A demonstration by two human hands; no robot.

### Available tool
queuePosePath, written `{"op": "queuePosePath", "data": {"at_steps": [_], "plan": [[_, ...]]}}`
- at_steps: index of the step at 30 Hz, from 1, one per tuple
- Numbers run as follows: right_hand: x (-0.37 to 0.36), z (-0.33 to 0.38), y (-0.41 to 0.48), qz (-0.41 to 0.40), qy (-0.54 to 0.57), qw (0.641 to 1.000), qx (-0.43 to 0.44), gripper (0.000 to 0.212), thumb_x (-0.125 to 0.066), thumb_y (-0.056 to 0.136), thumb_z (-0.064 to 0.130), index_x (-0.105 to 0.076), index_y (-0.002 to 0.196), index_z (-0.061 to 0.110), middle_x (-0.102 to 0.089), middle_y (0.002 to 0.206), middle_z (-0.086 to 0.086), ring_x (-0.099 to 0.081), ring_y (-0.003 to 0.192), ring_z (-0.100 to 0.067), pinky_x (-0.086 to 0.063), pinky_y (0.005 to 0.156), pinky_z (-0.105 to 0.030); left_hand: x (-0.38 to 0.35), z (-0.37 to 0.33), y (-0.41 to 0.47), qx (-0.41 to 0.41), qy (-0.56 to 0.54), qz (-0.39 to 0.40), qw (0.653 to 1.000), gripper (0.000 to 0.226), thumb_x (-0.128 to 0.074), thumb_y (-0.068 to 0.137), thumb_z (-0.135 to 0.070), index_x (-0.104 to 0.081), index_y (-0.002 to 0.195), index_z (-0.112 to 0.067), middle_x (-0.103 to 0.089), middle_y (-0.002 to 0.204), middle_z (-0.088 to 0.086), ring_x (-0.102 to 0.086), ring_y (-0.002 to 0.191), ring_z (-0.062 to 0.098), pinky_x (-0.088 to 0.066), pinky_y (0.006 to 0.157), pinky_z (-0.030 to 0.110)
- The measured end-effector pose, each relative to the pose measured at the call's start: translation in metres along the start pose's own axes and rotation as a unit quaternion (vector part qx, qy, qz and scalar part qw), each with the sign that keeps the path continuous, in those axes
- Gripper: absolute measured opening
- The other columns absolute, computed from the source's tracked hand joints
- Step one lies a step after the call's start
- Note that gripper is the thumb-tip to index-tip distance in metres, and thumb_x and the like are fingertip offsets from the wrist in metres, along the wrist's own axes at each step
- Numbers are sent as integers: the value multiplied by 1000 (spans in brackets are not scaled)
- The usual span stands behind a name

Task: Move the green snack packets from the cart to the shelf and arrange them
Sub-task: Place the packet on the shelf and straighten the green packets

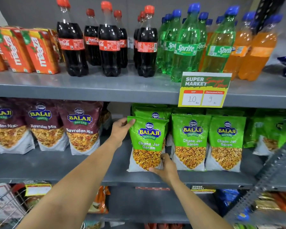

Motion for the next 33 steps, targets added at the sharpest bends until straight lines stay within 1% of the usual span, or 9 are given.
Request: {"op": "queuePosePath", "data": {"at_steps": [4,7,10,15,19,21,25,30,33], "plan": [[20,11,-7,-45,12,999,5,67,-84,60,42,-50,110,13,-65,99,-3,-61,93,-21,-47,79,-28,-11,8,-28,25,-22,1,999,33,-70,83,-13,-54,112,-9,-66,99,-4,-63,90,5,-48,78,14],[66,42,9,-107,94,990,13,51,-76,70,45,-56,105,14,-63,84,3,-60,73,-13,-49,68,-26,-15,38,-69,33,97,19,995,61,-86,65,-24,-48,113,-22,-61,103,-15,-58,92,-7,-42,79,10],[98,66,41,-87,213,973,17,46,-69,80,38,-59,112,6,-63,87,1,-58,69,-13,-50,54,-21,-22,79,-101,78,161,54,982,88,-92,53,-33,-41,124,-24,-57,112,-12,-56,104,8,-40,86,20],[98,78,63,-35,199,978,45,39,-74,78,28,-60,105,3,-60,80,2,-55,72,-14,-47,46,-18,-28,90,-112,64,194,6,979,89,-92,52,-31,-40,124,-23,-58,110,-7,-55,102,13,-42,84,25],[111,84,68,-66,218,970,81,18,-74,78,19,-61,79,8,-53,64,-2,-48,57,-14,-44,41,-20,-34,91,-106,61,179,-3,982,85,-90,56,-25,-39,124,-21,-57,110,-6,-55,104,15,-43,87,27],[114,84,70,-56,233,967,83,19,-74,78,21,-59,78,10,-51,66,-3,-47,57,-14,-44,42,-21,-37,90,-105,58,174,-3,983,86,-89,59,-24,-38,127,-21,-55,112,-7,-52,105,12,-43,92,29],[113,81,73,-1,231,972,34,40,-75,76,31,-53,105,13,-55,79,1,-51,65,-15,-45,47,-23,-40,95,-105,69,185,8,980,90,-90,57,-29,-37,129,-21,-55,114,-7,-50,105,11,-44,98,34],[123,88,70,-55,224,972,52,17,-74,78,20,-57,83,17,-57,73,2,-50,54,-8,-43,46,-20,-41,103,-104,85,212,25,973,81,-91,54,-27,-41,118,-23,-58,113,-4,-55,107,15,-47,97,35],[130,99,67,-89,117,986,76,33,-73,78,28,-63,103,10,-61,87,1,-58,77,-16,-48,70,-27,-43,105,-103,86,217,35,972,76,-91,55,-27,-42,114,-26,-59,113,-3,-55,104,13,-45,91,28]]}}
Point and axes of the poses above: each hand's wrist, its own y-axis towards the middle knuckle, its own x-axis out of the back of the hand, z = x × y, the point moved 8 cm from there along y, towards the middle knuckle
